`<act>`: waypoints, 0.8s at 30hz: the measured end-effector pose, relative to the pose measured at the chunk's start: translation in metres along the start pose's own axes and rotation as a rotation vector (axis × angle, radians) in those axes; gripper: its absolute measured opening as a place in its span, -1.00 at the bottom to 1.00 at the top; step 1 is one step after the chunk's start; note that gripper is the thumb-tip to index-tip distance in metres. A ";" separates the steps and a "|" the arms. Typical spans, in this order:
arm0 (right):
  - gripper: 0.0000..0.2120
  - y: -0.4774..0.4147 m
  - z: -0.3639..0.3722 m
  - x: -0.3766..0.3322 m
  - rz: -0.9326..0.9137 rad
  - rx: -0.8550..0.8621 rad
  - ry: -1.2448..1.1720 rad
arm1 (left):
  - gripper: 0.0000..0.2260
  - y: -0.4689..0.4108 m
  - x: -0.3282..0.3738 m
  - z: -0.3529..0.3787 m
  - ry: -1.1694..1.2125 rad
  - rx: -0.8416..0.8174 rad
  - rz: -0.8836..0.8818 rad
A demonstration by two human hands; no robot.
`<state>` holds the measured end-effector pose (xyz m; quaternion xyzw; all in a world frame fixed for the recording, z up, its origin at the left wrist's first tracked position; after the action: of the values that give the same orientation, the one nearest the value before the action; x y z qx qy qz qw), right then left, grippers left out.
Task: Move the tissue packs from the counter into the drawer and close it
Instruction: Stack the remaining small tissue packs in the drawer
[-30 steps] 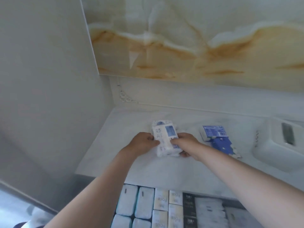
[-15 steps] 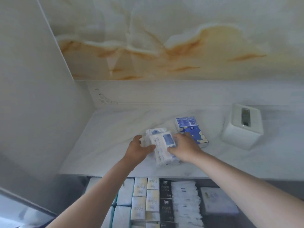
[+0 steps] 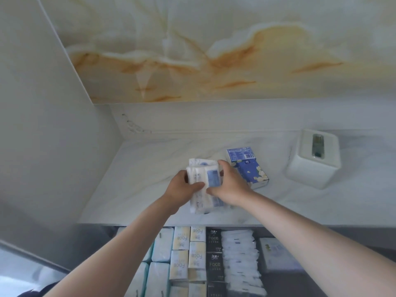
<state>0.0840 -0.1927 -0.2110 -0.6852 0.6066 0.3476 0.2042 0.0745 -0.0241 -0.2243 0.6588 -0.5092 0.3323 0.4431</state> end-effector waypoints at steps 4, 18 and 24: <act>0.13 0.017 -0.010 -0.015 -0.092 -0.039 -0.147 | -0.71 0.032 0.016 -0.002 -0.059 -0.039 0.113; -0.60 0.126 -0.006 -0.017 -0.275 -0.221 0.278 | -0.67 0.146 -0.009 0.013 -0.309 -0.113 0.366; -0.73 0.177 -0.007 0.028 -0.157 -0.394 0.508 | -0.71 0.181 -0.021 0.064 -0.336 -0.344 0.362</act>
<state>-0.0864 -0.2487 -0.2011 -0.8210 0.5046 0.2592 -0.0638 -0.1068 -0.0909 -0.2236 0.5184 -0.7335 0.2011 0.3910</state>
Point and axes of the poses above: each hand's wrist, its own y-axis away from the middle knuckle, its own z-axis out of the palm, x = y × z, the point moved 7 cm from there along -y, towards the middle knuckle, and after that the axes turned 1 degree about -z, right-handed, at the moved point
